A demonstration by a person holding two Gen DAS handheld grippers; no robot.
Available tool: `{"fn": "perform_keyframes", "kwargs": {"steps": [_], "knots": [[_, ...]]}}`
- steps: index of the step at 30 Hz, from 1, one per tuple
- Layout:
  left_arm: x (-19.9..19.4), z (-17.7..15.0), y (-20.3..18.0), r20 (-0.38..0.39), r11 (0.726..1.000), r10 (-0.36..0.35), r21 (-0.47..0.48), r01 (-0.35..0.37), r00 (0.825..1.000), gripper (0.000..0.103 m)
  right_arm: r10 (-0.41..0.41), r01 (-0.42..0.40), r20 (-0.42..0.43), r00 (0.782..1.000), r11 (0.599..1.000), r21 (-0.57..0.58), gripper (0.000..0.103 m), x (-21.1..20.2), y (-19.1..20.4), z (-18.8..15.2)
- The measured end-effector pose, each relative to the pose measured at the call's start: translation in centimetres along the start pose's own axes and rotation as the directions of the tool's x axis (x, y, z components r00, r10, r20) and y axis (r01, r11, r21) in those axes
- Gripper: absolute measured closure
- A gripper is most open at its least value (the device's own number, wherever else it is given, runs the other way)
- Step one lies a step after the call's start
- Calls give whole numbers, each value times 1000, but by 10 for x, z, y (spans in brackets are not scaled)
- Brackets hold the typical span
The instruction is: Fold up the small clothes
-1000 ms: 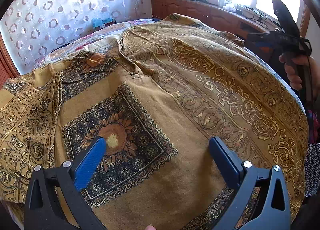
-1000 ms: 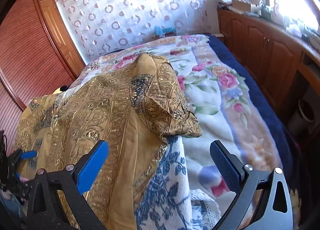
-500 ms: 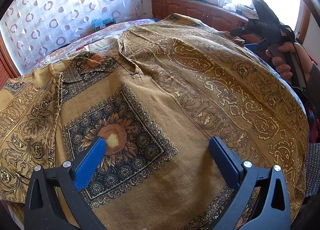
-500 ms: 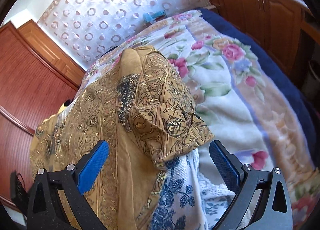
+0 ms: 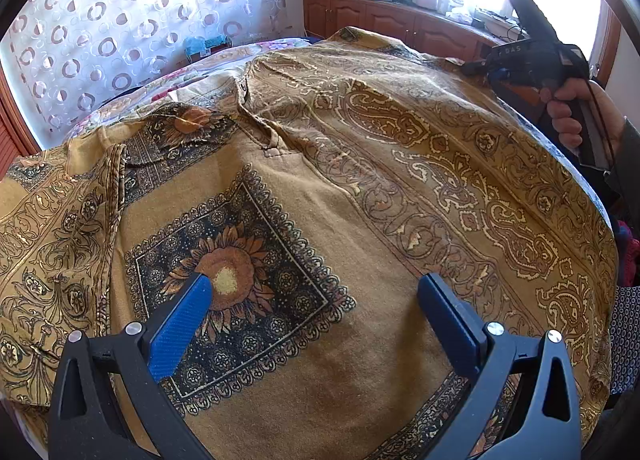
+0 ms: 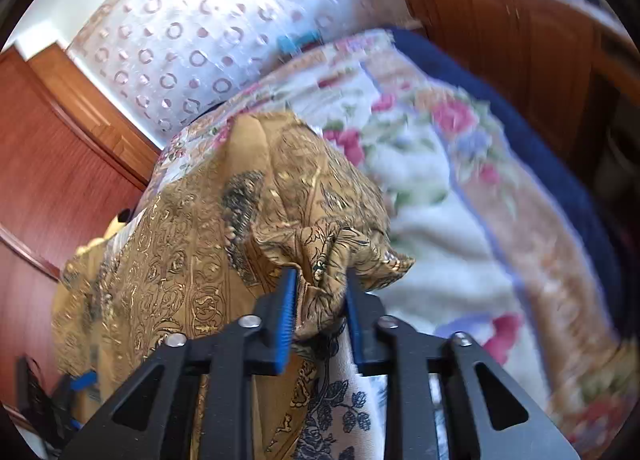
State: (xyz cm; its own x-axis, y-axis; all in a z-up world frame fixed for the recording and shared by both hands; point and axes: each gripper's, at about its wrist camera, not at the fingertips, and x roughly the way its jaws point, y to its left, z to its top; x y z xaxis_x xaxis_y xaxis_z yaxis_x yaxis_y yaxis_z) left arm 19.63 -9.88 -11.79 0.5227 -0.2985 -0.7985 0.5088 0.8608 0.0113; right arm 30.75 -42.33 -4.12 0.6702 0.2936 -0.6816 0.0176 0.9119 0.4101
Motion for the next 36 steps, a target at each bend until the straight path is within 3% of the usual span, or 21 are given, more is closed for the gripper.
{"fn": "perform_keyframes", "kwargs": {"steps": [4, 7, 10, 14, 16, 22, 26, 28, 32, 34, 36], "knots": [[0, 0, 0, 0, 1000, 0, 0, 0, 1000, 0, -63, 77, 103, 993, 988, -131, 92, -20, 29, -3], [0, 0, 0, 0, 1000, 0, 0, 0, 1000, 0, -90, 138, 186, 979, 954, -265, 92, -35, 67, -11], [0, 0, 0, 0, 1000, 0, 0, 0, 1000, 0, -19, 102, 211, 977, 915, -391, 92, -45, 105, -30], [0, 0, 0, 0, 1000, 0, -1, 0, 1000, 0, 54, 11, 123, 991, 883, -469, 92, -40, 135, -59], [0, 0, 0, 0, 1000, 0, -1, 0, 1000, 0, 58, -26, 57, 997, 886, -462, 91, -31, 135, -72], [0, 0, 0, 1, 1000, 0, -1, 0, 1000, 0, 12, -29, -40, 999, 883, -468, 72, -14, 114, -97], [0, 0, 0, 1, 1000, 0, -1, 0, 1000, 0, 15, -21, -17, 1000, 897, -441, 67, -30, 94, -97], [0, 0, 0, 1, 1000, 0, -1, 0, 1000, 0, 18, -12, 12, 1000, 908, -419, 53, -43, 86, -94], [0, 0, 0, 1, 1000, 0, -1, 0, 1000, 0, -27, 48, 71, 997, 950, -310, 49, -44, 67, -75], [0, 0, 0, 1, 1000, 1, -2, -1, 1000, 0, -58, 73, 65, 996, 966, -249, 49, -33, 61, -71], [0, 0, 0, 1, 1000, 1, -2, -1, 1000, 0, -38, 45, 39, 999, 978, -204, 49, -12, 62, -69]]}}
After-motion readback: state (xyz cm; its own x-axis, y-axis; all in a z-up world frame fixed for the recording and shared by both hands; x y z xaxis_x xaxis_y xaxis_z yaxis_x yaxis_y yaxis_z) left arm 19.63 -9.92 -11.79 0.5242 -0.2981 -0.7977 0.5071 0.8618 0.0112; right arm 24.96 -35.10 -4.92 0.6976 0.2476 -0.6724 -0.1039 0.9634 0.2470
